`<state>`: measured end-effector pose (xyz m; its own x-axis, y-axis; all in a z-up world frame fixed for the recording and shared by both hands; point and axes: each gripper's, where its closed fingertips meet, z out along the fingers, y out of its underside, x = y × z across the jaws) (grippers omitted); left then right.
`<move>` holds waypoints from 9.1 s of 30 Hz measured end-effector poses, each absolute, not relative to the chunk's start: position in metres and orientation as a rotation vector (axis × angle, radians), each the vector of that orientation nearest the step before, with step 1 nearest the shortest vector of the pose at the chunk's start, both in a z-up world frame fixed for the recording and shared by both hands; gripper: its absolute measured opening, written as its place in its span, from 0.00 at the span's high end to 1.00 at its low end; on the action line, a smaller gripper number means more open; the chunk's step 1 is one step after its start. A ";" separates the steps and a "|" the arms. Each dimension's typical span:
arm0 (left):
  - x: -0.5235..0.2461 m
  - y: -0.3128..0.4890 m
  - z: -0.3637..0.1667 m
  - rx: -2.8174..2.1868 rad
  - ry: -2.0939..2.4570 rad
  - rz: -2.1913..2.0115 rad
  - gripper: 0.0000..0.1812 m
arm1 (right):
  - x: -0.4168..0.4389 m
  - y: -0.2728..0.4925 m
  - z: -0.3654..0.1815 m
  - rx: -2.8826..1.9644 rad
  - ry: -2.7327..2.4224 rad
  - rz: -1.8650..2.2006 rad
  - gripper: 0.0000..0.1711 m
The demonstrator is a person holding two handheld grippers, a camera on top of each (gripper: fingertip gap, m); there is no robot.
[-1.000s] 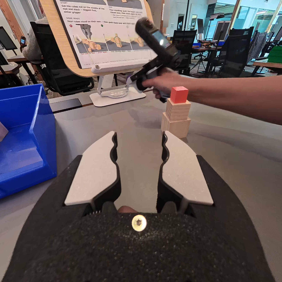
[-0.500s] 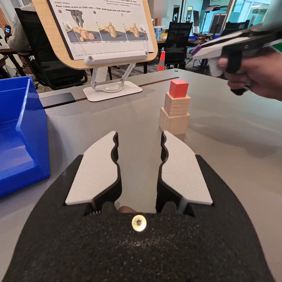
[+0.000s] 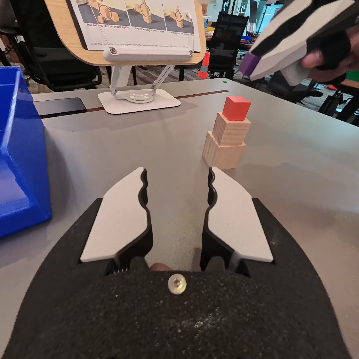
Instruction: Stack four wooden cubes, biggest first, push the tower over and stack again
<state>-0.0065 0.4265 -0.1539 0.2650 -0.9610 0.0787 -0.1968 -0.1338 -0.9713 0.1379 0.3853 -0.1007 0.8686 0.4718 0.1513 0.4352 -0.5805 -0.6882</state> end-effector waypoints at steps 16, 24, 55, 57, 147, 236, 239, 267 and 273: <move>-0.004 0.420 -0.154 -1.514 1.155 -0.937 0.67 | 0.124 0.387 -0.124 -2.441 -0.714 0.103 0.87; -0.004 0.419 -0.155 -1.510 1.164 -0.927 0.67 | 0.129 0.382 -0.105 -2.355 -0.681 0.050 0.77; -0.025 0.452 -0.177 -1.693 1.279 -0.841 0.71 | 0.182 0.282 -0.200 -2.182 -1.855 0.160 1.00; -0.028 0.455 -0.177 -1.692 1.279 -0.824 0.71 | 0.187 0.290 -0.201 -2.196 -1.982 0.156 1.00; 0.001 0.459 -0.171 -1.958 1.090 -0.555 0.58 | 0.152 0.223 -0.170 -1.937 0.269 -0.107 0.47; -0.045 0.384 -0.164 -1.657 1.126 -1.006 0.62 | 0.126 0.401 -0.167 -2.115 -0.544 0.133 0.74; -0.044 0.383 -0.164 -1.649 1.141 -0.988 0.62 | 0.120 0.393 -0.159 -2.079 -0.637 0.229 0.74; -0.071 0.401 -0.157 -1.683 1.110 -0.891 0.61 | 0.143 0.308 -0.140 -1.949 -0.289 0.004 0.59; -0.081 0.414 -0.172 -1.759 1.090 -0.864 0.61 | 0.131 0.248 -0.191 -2.067 0.024 -0.021 0.55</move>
